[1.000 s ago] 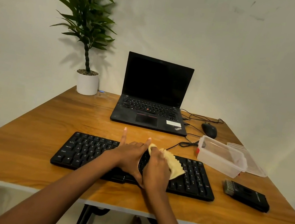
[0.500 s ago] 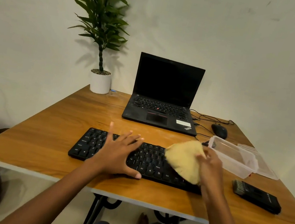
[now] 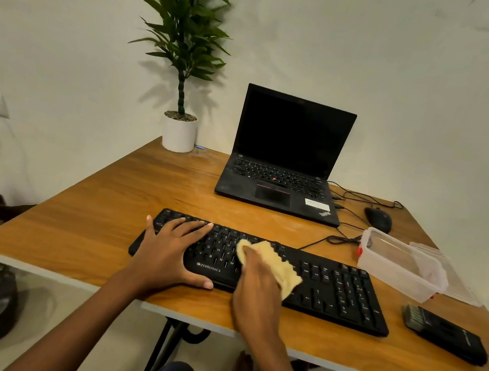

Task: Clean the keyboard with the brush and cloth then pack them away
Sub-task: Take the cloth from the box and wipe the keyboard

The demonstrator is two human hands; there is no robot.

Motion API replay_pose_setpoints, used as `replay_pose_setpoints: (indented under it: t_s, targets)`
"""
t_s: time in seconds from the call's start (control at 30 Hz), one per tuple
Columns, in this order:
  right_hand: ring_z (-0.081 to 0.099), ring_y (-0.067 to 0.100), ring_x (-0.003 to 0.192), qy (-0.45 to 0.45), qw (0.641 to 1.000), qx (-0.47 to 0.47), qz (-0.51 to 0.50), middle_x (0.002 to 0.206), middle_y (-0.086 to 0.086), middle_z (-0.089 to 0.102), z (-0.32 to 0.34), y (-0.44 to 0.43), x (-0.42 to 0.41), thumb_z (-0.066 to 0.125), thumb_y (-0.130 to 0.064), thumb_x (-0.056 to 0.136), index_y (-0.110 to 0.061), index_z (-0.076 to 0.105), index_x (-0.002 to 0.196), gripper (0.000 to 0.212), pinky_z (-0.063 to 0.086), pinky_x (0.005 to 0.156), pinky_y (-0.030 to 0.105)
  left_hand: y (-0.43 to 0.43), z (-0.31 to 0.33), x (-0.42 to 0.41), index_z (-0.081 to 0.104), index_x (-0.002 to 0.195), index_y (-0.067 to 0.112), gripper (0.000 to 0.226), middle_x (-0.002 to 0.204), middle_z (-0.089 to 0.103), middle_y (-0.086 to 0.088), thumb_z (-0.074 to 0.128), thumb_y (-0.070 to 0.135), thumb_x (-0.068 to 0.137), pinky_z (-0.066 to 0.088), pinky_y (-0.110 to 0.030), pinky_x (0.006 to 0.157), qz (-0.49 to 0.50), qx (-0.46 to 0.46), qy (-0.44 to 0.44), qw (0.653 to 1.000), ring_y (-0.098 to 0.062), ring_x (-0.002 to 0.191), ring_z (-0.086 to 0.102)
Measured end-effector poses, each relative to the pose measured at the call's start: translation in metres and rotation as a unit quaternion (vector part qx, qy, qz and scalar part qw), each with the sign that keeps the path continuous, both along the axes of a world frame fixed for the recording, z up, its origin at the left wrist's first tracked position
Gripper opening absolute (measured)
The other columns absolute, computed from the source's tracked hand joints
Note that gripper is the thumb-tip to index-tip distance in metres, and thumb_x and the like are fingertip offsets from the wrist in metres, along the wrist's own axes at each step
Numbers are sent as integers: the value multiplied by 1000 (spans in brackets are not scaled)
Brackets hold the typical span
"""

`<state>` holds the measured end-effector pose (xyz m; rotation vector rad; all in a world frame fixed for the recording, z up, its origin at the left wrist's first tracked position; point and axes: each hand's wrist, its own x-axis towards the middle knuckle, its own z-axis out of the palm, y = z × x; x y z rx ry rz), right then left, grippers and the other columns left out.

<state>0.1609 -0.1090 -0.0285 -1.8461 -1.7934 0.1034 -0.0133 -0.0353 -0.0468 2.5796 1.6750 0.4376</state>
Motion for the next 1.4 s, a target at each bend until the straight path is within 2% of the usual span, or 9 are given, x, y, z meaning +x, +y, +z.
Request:
replay_pose_setpoints:
  t_s: [0.13,0.27,0.43,0.57,0.8,1.0,1.17,1.3,1.4]
  targets:
    - [30,11,136,2,994,-41,102,148,-3,35,0,-25,-27,32,-12,100,-27,27,142,45,25,108,24,-2,-1,0,9,148,38,129,155,20,13,11,103,37,-9,-65,106,-2,26,-7,1000,-18,144,14]
    - [54,0,92,202,970,-64,122,118,-7,55,10,-41,-35,33,-16,100,-44,40,124,37,41,78,14,-6,-3,-3,33,145,28,112,143,46,5,30,93,54,0,-72,103,-13,81,-15,996,-25,134,39]
    - [57,16,89,622,777,3,-97,104,-5,56,51,-29,36,41,-11,97,-32,53,103,24,52,67,37,-12,-2,-32,15,145,37,117,153,26,9,18,102,47,-17,-56,107,44,75,-71,994,-18,142,20]
    - [52,25,112,414,867,176,-213,130,9,50,61,1,88,39,-7,97,-14,47,130,34,45,78,32,-5,-6,-56,7,148,36,133,157,9,9,39,100,36,13,-55,115,60,-53,-205,976,-22,143,18]
    - [59,22,83,64,987,4,-150,98,10,62,2,52,34,46,1,90,-7,39,133,44,44,59,25,-8,-6,-51,-8,148,35,149,155,23,2,51,97,25,34,-50,109,64,-117,-233,963,-27,140,26]
    - [58,21,98,4,999,30,-39,116,9,59,-3,36,-8,44,4,89,-9,34,139,53,52,82,30,-7,-8,-49,-15,146,36,151,154,27,-2,50,97,24,37,-46,107,73,-120,-231,963,-27,139,29]
    - [20,18,142,-46,989,-50,133,154,4,24,3,0,-33,31,-4,98,-21,20,146,52,16,115,29,-8,-7,-48,-14,147,34,153,154,26,-2,48,98,22,36,-46,107,79,-120,-230,963,-28,140,28]
    - [51,10,102,74,961,-99,246,122,2,56,8,-20,-29,31,-17,101,-33,35,138,40,40,82,23,-10,-5,-48,-15,147,32,151,154,24,-1,51,96,27,37,-46,107,68,-124,-232,962,-30,140,27]
    - [53,5,80,260,945,-80,180,109,-3,54,23,-17,-20,36,-18,100,-35,42,128,34,44,64,16,-10,-3,-51,-20,144,37,147,156,16,6,54,95,30,35,-47,108,65,-128,-230,962,-27,142,22]
